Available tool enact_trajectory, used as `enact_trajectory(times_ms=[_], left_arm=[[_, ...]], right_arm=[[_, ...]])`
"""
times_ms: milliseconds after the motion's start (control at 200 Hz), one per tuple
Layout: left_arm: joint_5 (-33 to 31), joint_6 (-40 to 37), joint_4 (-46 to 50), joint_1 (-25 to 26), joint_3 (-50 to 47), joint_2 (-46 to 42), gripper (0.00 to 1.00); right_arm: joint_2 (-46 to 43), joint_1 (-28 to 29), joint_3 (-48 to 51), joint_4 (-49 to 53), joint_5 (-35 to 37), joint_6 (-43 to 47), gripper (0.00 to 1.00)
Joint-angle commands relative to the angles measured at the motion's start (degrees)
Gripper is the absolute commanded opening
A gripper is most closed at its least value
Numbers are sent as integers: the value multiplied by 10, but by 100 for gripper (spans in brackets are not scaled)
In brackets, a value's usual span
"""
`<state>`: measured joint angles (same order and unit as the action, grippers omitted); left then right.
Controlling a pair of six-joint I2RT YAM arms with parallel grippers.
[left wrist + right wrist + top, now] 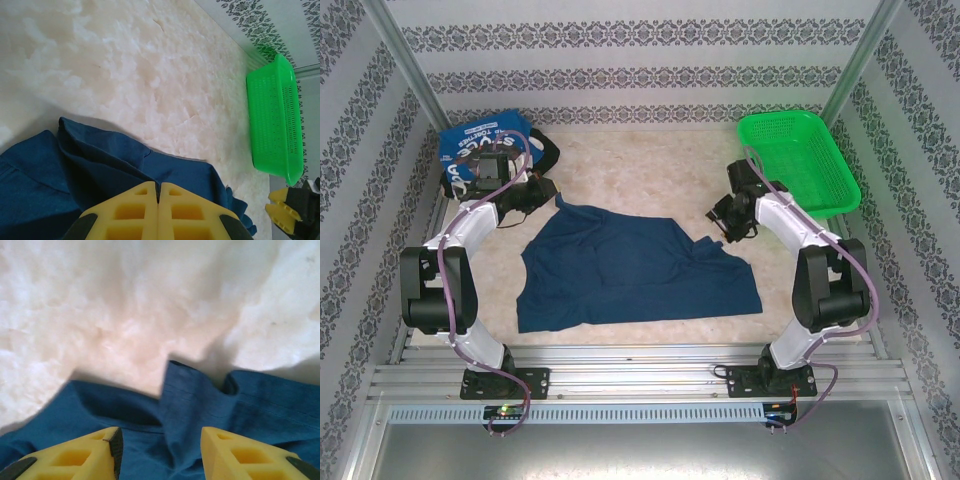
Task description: Fold and stack the t-shirts
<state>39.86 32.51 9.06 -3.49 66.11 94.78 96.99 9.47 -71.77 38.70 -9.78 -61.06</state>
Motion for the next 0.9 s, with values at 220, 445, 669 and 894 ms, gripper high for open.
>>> enact_trajectory(times_ms=[220,445,669,894], left_arm=[[-1,-23,15,-3,0,-4,0],[-2,-28,18,-3,-4,-5,0],[-3,-30,21,-4,-4,-2,0],[-3,-29,19,-5,-5,1,0]], right_arm=[[143,13,-98,33,-21,14,43],[157,19,-59,21,-13,7,42],[170,29,-54,33,-8,12,41],[189,30,-48,47,8,12,29]])
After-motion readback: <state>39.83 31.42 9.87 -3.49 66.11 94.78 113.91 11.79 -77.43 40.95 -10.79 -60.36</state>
